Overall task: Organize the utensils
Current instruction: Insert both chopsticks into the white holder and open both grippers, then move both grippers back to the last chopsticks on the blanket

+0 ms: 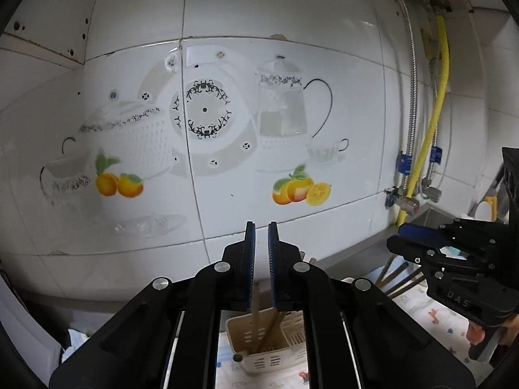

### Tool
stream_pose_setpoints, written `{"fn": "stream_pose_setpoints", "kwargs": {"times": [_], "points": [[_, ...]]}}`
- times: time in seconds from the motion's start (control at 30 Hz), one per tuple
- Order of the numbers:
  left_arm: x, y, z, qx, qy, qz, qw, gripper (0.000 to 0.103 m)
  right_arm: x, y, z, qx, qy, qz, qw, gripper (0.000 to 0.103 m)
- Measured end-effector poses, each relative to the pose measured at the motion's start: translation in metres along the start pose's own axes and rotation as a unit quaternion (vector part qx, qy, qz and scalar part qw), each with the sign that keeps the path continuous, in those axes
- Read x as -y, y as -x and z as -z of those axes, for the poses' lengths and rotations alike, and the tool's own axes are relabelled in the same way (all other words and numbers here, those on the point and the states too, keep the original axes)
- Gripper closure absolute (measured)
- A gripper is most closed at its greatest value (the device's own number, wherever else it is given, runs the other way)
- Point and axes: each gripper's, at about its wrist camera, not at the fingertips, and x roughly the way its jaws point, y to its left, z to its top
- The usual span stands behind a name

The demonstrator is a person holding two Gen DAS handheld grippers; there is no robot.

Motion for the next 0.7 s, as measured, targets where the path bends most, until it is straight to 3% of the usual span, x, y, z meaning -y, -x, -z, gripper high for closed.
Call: {"fn": "stream_pose_setpoints", "kwargs": {"times": [0.23, 0.43, 0.7], "points": [[-0.005, 0.042, 0.005, 0.003, 0.013, 0.006, 0.9999, 0.094, -0.014, 0.050, 0.024, -0.002, -0.012, -0.011, 1.000, 0.075], [-0.015, 0.095, 0.034, -0.013, 0.025, 0.003, 0.9996, 0.094, -0.050, 0.089, 0.104, -0.060, -0.026, -0.045, 0.997, 0.072], [-0.035, 0.165, 0.114, -0.061, 0.044, -0.025, 0.9969, 0.093, -0.126, 0.124, 0.227, -0.134, -0.018, -0.060, 0.989, 0.072]]}}
